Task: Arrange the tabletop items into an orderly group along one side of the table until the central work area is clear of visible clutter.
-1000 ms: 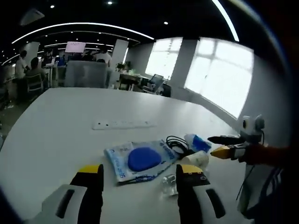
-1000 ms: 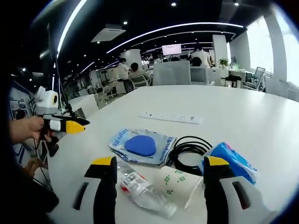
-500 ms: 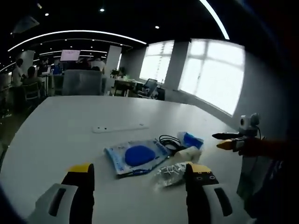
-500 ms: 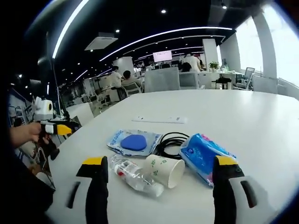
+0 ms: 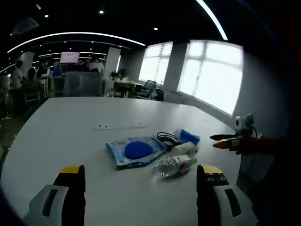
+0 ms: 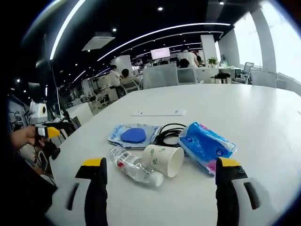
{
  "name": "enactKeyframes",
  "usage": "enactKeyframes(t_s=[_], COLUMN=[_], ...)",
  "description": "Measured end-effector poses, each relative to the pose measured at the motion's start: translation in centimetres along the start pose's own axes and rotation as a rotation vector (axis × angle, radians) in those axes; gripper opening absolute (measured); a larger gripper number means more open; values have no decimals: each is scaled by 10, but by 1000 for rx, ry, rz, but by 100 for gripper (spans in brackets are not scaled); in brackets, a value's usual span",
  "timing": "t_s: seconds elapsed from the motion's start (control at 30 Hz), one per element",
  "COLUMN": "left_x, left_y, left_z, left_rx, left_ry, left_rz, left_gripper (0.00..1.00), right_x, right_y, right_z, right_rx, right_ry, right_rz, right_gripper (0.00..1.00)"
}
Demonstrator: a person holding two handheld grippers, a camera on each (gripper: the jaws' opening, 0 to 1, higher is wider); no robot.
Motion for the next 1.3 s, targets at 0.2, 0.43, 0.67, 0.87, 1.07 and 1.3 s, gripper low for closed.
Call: enactKeyframes(t_s=[0.2, 0.43, 0.67, 0.87, 1.07, 1.3], left_x=[-5, -11, -15, -20, -24, -26], left_y=[4, 3, 3, 5, 7, 9], left_z=[-9, -20, -29, -40, -47, -50], left_rx=[8, 25, 39, 58, 74, 72], left_ry=[-23, -24, -25, -37, -45, -60], left_rz=[9, 16, 9, 6, -10, -4], left_gripper=[99, 99, 99, 99, 98, 96], right_x=[-4, -2, 3, 3, 1, -4], right_y=[0, -3, 1, 9, 12, 16], right_z=[2, 17, 33, 46, 56, 69], right_rx=[9, 39, 44, 55, 58, 33], right_ry=[-2, -21, -35, -10, -4, -9], right_rz=[5, -20, -37, 118, 179, 244], right_gripper=[82, 71, 56, 40, 26, 20])
Point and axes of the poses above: the point that each gripper's makers call its tool centre point, and the gripper's own axes: z roughly forward along the fingers, y roughly to its right, x roughly out of its top, the point moved 9 cm from there along -z, roughly backward along the fingers, and after that the axes turned 14 degrees about z, right-handed, at the moved point
